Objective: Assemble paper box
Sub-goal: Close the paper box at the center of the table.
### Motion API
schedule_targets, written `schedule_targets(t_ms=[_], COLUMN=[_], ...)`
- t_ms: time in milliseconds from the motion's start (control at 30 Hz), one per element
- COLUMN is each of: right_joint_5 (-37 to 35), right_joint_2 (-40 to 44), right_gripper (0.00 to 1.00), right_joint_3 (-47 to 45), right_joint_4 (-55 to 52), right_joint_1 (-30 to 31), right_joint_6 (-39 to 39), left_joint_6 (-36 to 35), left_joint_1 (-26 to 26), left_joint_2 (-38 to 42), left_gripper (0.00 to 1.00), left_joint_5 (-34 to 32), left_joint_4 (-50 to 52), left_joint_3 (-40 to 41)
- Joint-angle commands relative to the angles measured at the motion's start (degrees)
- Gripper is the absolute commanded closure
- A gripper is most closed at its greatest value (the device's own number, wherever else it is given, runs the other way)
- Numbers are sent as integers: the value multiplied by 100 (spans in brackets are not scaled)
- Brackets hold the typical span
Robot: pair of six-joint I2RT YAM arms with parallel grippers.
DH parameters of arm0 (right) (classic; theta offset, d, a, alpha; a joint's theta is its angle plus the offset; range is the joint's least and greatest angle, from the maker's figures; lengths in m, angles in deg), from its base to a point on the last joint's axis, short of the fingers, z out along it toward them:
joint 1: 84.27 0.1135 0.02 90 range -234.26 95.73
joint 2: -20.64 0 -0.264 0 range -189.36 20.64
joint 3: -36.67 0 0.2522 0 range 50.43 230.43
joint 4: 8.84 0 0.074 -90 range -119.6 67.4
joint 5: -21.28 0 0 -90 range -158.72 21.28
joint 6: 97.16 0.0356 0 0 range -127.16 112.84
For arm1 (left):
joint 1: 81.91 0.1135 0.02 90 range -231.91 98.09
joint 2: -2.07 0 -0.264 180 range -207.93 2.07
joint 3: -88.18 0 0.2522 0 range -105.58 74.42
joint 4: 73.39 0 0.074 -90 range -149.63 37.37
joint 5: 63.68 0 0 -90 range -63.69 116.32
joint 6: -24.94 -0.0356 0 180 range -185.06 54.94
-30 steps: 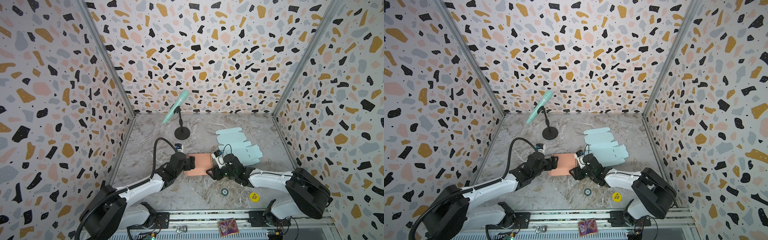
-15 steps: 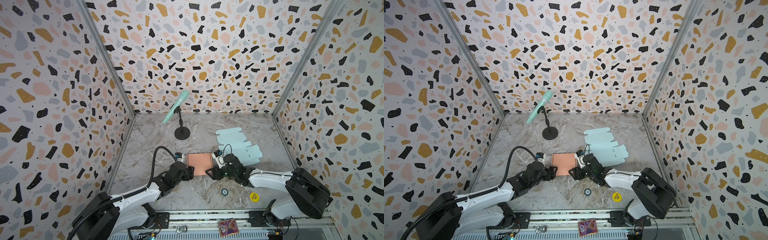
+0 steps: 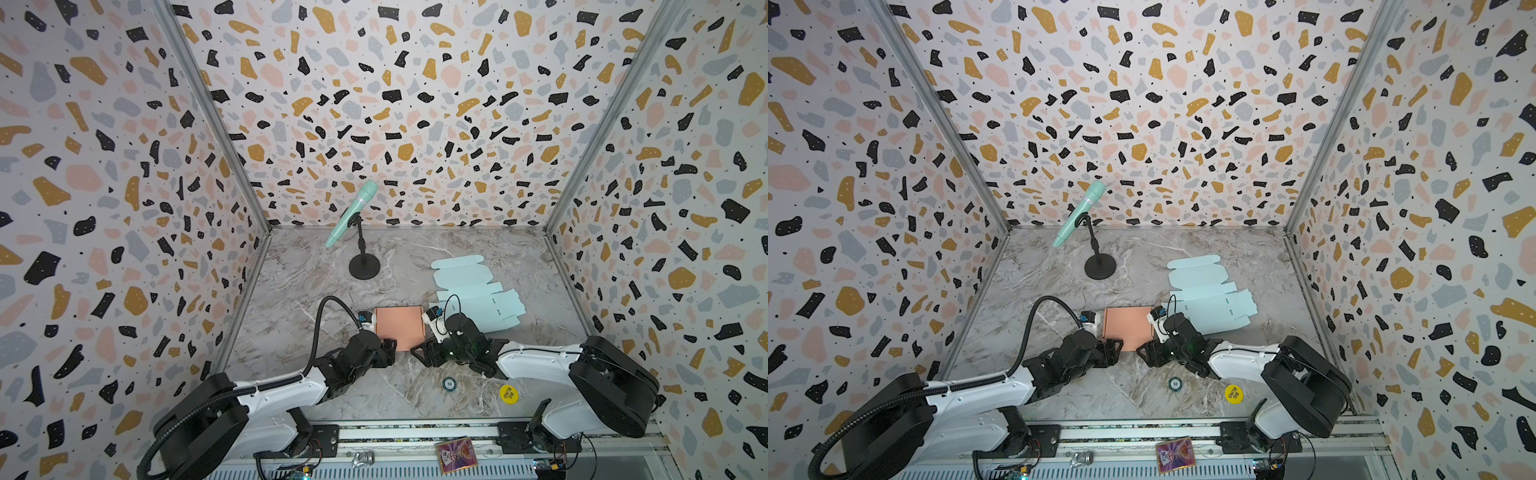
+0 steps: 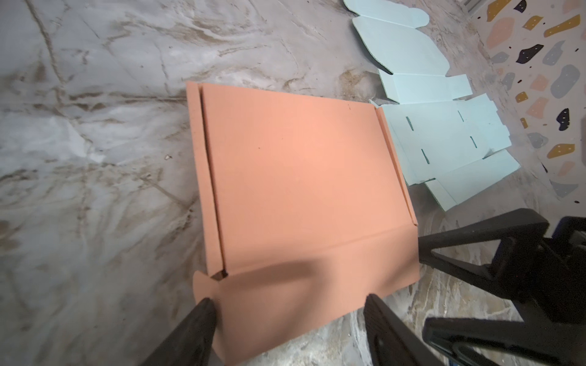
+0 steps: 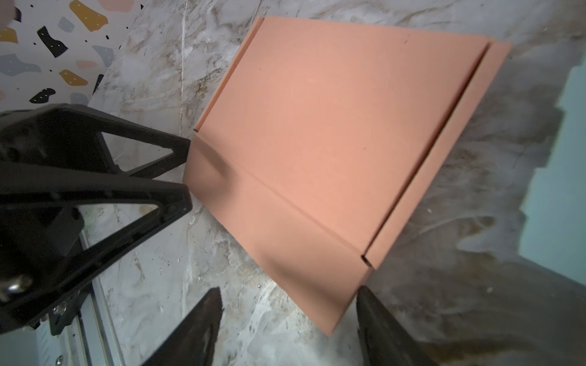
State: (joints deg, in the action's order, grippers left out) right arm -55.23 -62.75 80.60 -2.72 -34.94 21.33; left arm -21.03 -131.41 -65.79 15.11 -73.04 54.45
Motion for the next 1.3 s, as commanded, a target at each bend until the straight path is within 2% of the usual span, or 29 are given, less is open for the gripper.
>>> schedule_targets(t_ms=[0, 300, 533, 667, 933, 1267], right_joint_5=[68, 134, 97, 94, 37, -132], right_joint_2=[-25, 153, 348, 377, 235, -119], right_gripper=[32, 32, 31, 31, 31, 33], right_joint_3=[48, 24, -9, -20, -55, 14], right_joint_4=[129, 216, 167, 175, 236, 255], right_joint_1=[110, 227, 252, 261, 257, 247], right_joint_6=[77, 194, 227, 224, 219, 100], left_joint_6=[146, 380, 422, 435, 448, 396], left_joint_1=[-137, -295, -339, -342, -347, -317], left_joint_2=[-78, 134, 419, 440, 302, 41], left_gripper=[26, 29, 17, 16, 21, 40], left_joint_5=[-36, -84, -143, -170, -315, -634], left_joint_4=[-395, -400, -183, -152, -153, -162], left_joint_3=[54, 32, -25, -6, 37, 54])
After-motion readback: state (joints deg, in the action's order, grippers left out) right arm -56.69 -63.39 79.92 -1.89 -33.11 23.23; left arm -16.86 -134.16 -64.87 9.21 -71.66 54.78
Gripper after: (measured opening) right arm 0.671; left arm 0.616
